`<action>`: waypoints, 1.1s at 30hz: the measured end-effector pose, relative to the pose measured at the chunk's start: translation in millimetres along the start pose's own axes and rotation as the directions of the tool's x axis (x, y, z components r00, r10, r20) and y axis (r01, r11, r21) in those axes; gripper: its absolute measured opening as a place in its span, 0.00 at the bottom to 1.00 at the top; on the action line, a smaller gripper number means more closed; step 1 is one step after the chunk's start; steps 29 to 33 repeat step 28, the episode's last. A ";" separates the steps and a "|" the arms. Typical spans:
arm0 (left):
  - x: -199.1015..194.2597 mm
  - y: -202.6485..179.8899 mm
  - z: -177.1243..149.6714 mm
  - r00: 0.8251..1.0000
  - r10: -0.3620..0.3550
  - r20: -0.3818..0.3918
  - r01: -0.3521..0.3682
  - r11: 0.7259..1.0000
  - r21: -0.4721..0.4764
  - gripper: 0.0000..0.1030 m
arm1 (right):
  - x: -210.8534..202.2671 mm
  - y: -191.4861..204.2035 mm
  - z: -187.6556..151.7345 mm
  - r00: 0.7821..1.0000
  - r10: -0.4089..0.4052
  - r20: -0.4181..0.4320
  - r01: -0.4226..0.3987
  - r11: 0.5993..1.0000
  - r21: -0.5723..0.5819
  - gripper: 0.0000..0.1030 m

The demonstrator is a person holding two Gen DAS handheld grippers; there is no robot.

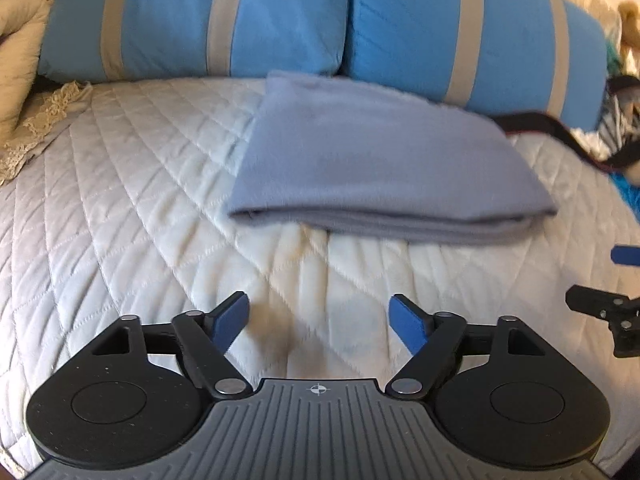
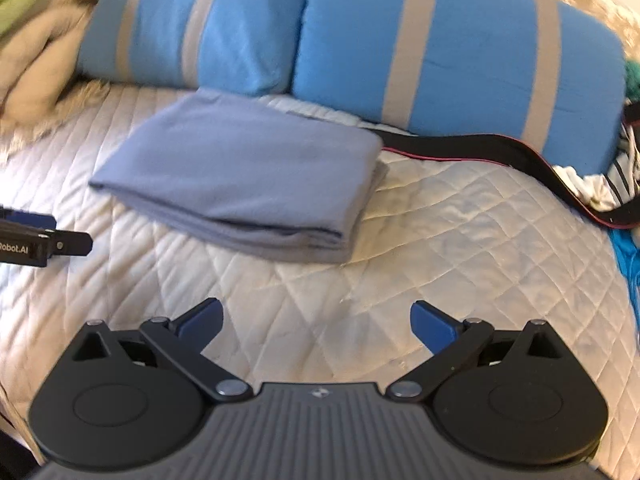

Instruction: Fold clothes

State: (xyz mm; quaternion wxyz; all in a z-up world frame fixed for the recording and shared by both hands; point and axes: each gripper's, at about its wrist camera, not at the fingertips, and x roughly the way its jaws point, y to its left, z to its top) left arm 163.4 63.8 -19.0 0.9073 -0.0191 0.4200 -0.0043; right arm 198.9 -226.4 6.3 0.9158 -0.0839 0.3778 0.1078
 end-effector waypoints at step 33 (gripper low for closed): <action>12.2 -19.2 -12.7 0.985 0.174 0.010 -0.174 0.985 -0.011 1.00 | 27.5 9.7 -14.6 0.993 -0.028 -0.115 0.030 0.999 0.011 1.00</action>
